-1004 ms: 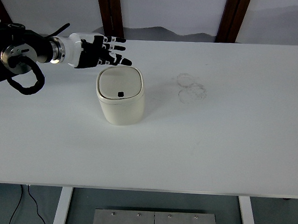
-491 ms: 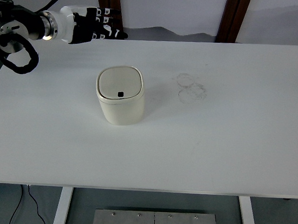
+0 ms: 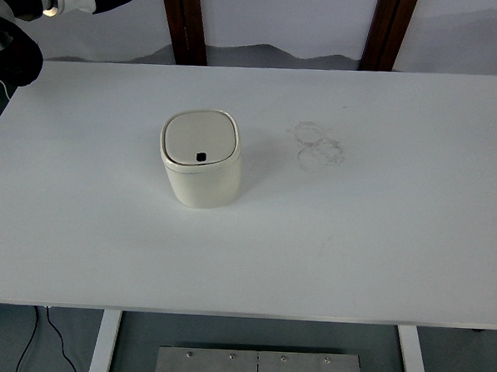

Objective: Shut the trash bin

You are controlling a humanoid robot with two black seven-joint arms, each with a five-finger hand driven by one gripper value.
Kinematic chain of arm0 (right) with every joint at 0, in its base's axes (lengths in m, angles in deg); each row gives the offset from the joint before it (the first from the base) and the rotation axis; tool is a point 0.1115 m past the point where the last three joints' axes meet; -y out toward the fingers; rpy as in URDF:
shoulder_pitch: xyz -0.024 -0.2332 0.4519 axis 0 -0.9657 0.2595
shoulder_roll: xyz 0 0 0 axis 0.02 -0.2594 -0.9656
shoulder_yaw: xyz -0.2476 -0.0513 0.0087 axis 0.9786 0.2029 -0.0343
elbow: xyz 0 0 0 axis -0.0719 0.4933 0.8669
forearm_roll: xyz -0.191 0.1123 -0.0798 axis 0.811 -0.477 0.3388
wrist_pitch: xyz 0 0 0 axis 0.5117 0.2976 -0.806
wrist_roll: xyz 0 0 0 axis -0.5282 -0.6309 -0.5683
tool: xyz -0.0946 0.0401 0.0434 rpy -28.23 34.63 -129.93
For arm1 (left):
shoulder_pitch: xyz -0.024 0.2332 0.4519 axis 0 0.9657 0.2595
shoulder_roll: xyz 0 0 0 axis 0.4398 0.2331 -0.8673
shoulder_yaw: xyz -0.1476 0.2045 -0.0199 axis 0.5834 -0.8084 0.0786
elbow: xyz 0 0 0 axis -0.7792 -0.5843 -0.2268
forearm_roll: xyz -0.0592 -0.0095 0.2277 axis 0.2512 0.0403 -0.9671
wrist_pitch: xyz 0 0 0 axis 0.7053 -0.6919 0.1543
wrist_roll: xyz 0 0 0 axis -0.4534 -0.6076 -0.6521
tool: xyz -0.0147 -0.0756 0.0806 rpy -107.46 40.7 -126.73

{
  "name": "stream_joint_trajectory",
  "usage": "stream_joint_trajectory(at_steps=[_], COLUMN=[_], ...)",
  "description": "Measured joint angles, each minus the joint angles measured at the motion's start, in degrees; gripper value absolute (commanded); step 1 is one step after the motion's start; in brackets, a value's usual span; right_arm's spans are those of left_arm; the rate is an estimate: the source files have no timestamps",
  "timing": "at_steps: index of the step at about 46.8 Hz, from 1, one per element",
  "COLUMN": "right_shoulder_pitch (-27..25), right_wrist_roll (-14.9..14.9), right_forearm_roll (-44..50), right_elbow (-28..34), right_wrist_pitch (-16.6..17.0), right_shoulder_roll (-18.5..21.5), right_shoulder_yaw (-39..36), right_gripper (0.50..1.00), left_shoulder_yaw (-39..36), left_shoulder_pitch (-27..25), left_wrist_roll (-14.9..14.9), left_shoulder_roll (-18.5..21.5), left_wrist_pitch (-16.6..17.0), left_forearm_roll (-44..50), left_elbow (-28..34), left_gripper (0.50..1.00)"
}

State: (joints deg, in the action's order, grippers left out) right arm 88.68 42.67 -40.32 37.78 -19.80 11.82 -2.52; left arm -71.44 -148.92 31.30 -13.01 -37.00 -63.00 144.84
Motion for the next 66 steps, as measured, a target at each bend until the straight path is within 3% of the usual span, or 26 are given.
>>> stream_joint_trajectory(at_steps=[9,16,26,51,66], right_shoulder_pitch=[0.0,0.0,0.0,0.0,0.0], right_wrist_roll=[0.0,0.0,0.0,0.0,0.0], right_forearm_roll=[-0.1,0.0,0.0,-0.1,-0.1], right_elbow=[0.0,0.0,0.0,0.0,0.0], right_wrist_pitch=[0.0,0.0,0.0,0.0,0.0], right_shoulder_roll=[0.0,0.0,0.0,0.0,0.0], right_shoulder_yaw=[0.0,0.0,0.0,0.0,0.0], right_gripper=[0.995,0.995,0.995,0.995,0.995], left_shoulder_yaw=[8.0,14.7,20.4,28.0,28.6], left_shoulder_pitch=[5.9,11.6,17.3,26.5,28.8], left_wrist_roll=[-0.3,-3.4,-4.6,-4.5,-4.5], left_shoulder_roll=[0.0,0.0,-0.1,-0.3,-0.6], left_wrist_pitch=[-2.6,-4.9,-5.1,-5.0,-5.1], left_forearm_roll=[0.0,0.0,0.3,1.2,1.8], left_elbow=[-4.2,-7.7,-8.5,-12.9,-13.7], left_gripper=[1.000,1.000,1.000,1.000,1.000])
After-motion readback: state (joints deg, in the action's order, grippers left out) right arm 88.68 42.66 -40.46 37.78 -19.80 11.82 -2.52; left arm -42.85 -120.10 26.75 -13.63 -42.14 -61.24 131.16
